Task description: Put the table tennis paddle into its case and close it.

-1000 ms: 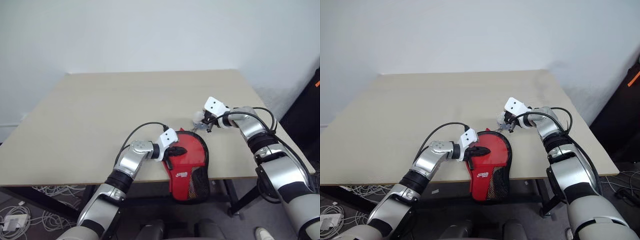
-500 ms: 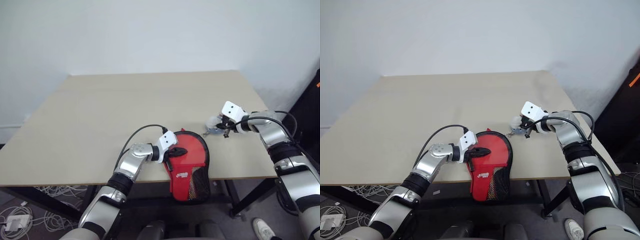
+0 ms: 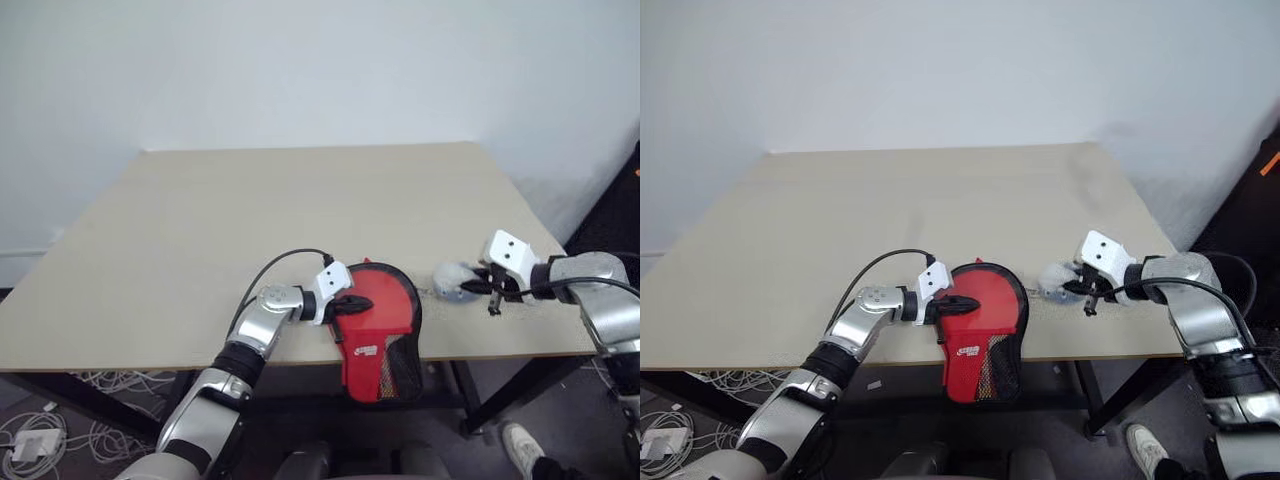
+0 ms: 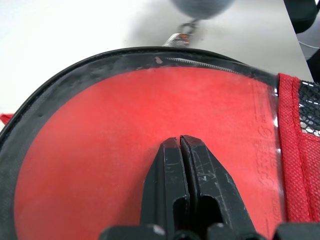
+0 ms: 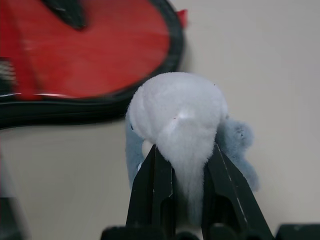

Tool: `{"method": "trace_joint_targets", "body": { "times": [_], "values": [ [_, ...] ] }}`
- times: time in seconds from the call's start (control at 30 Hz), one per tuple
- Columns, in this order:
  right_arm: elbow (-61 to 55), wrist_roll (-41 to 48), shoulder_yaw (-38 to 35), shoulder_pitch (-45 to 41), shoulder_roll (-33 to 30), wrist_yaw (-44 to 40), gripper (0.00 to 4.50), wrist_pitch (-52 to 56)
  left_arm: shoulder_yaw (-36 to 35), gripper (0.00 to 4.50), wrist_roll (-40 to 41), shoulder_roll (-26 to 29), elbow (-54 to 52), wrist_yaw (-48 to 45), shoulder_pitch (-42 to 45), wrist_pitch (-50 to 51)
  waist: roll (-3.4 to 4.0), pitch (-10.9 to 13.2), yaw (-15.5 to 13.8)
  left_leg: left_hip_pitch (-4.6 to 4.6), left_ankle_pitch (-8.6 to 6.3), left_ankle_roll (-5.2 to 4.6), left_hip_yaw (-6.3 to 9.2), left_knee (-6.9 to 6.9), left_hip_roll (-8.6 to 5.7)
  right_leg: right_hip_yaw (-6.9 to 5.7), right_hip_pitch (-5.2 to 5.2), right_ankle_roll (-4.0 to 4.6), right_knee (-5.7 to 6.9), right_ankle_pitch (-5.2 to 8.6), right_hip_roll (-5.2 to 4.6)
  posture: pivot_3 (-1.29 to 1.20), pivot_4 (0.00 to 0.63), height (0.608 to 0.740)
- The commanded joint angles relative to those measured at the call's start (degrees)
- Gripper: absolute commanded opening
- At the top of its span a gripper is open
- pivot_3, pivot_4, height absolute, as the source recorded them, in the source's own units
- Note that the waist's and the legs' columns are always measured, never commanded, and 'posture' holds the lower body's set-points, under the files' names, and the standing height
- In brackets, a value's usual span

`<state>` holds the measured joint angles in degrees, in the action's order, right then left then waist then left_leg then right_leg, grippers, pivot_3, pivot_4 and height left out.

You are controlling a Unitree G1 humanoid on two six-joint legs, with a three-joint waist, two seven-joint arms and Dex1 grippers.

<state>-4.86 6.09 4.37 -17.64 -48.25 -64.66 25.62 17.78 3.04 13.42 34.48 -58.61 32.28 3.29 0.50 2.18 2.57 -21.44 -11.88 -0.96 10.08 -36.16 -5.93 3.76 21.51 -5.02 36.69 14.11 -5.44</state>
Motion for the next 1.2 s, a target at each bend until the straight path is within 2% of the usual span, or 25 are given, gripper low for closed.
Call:
{"method": "trace_joint_targets", "body": {
  "times": [0.03,0.37,0.83,1.0,1.1,1.2],
  "values": [
    [-11.5,4.5,-3.5,5.3,-2.2,-0.5,0.2,4.3,2.1,0.0,-3.1,1.7,5.2,-1.0,-2.0,2.6,-0.13,0.0,0.0,-0.01,-0.01,-0.01,0.0,0.0,0.0,-0.02,-0.01,-0.02,0.0,0.02,-0.02,0.0,0.0,0.739],
    [-26.5,9.9,-3.6,17.4,-4.3,1.3,0.2,10.6,2.6,0.0,-3.6,1.6,6.7,-2.5,-0.4,2.5,-0.47,-0.1,-0.2,-0.05,-0.1,-0.08,-0.04,-0.02,-0.05,-0.35,0.01,-0.05,-0.03,0.08,-0.41,0.0,0.0,0.739],
    [-32.0,14.9,-7.9,29.5,-15.0,-6.2,0.2,6.7,2.7,0.0,-3.9,1.9,8.2,-3.1,1.0,1.9,-0.78,-0.1,-1.4,-0.07,-0.21,-0.15,-0.13,-0.08,-0.04,-0.58,-0.04,-0.01,-0.11,0.17,-0.62,0.0,0.0,0.739],
    [-34.4,17.8,-7.9,30.7,-15.7,-7.7,0.2,6.2,2.7,0.0,-4.0,1.8,8.8,-2.9,1.5,1.7,-0.83,-0.1,-1.5,-0.09,-0.26,-0.15,-0.13,-0.13,-0.03,-0.94,-0.05,0.05,-0.13,0.2,-0.88,0.0,0.0,0.739],
    [-36.1,19.2,-6.6,29.8,-14.8,-6.9,0.2,7.0,2.6,0.0,-4.1,1.7,9.1,-2.6,1.9,1.8,-0.84,-0.1,-1.6,-0.15,-0.31,-0.16,-0.21,-0.13,-0.05,-1.63,-0.06,0.04,-0.12,0.19,-1.51,0.0,0.0,0.739],
    [-37.2,20.3,-5.6,28.8,-14.1,-6.1,0.2,7.9,2.6,0.0,-4.2,1.8,9.3,-2.3,2.2,1.8,-0.84,-0.1,-1.7,-0.14,-0.34,-0.16,-0.2,-0.15,-0.05,-1.7,-0.08,0.04,-0.12,0.19,-1.52,0.0,0.0,0.739]
  ]
}}
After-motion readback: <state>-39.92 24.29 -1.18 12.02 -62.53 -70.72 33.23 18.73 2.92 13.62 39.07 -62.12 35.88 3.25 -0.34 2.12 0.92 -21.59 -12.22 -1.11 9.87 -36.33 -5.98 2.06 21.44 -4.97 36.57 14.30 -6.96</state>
